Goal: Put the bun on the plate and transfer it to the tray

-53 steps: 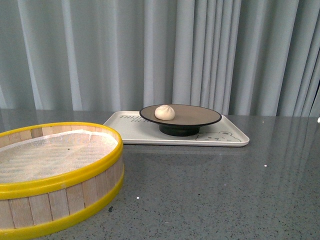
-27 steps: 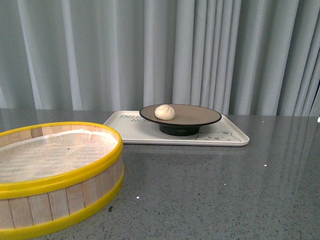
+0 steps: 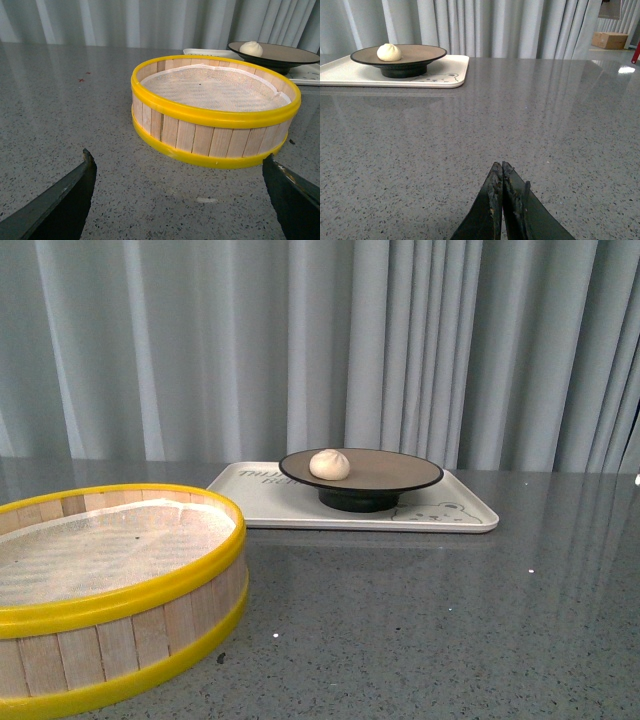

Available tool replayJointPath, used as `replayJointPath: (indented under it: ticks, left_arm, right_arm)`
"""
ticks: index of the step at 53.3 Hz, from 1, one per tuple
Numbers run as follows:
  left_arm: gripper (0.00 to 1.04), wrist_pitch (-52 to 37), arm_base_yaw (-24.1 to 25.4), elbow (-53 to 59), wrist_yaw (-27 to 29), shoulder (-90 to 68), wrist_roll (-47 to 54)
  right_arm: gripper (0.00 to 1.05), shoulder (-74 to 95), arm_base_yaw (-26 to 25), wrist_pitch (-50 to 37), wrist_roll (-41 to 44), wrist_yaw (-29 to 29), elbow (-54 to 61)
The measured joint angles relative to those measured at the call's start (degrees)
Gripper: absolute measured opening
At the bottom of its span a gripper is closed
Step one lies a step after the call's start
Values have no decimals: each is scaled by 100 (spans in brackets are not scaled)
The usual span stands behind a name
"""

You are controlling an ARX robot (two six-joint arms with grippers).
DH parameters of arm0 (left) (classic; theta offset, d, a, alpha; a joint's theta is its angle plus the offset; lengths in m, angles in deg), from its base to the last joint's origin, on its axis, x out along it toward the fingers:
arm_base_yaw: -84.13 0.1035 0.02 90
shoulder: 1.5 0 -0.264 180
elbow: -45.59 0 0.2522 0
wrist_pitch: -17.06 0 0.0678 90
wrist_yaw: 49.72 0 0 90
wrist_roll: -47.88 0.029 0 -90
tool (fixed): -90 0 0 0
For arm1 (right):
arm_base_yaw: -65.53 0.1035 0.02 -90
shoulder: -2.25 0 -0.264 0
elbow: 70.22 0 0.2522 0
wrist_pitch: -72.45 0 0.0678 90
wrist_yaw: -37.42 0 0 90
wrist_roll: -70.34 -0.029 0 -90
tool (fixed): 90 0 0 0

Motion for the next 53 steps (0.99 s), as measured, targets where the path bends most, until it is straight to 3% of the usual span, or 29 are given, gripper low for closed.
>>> replayJointPath:
  ticks: [6, 12, 24, 31, 33, 47, 53]
  left_arm:
    - [98, 0, 0, 0, 0, 0, 0]
    - [98, 0, 0, 0, 0, 0, 0]
    - [98, 0, -2, 0, 0, -4, 0]
    - [98, 0, 0, 0, 0, 2, 0]
    - [98, 0, -2, 0, 0, 0, 0]
    - [98, 0, 0, 0, 0, 0, 0]
    - [98, 0, -2, 0, 0, 0, 0]
  right_arm:
    - [2, -153, 0, 155, 0, 0, 0]
    - [2, -866, -2, 1067, 0, 13, -2]
    - [2, -1093, -2, 1128, 4, 15, -2]
    - [21, -1095, -2, 1128, 2, 15, -2]
    - [31, -1095, -2, 1128, 0, 15, -2]
    - [79, -1097, -2, 1128, 0, 15, -2]
    - [95, -1097, -2, 1128, 0, 15, -2]
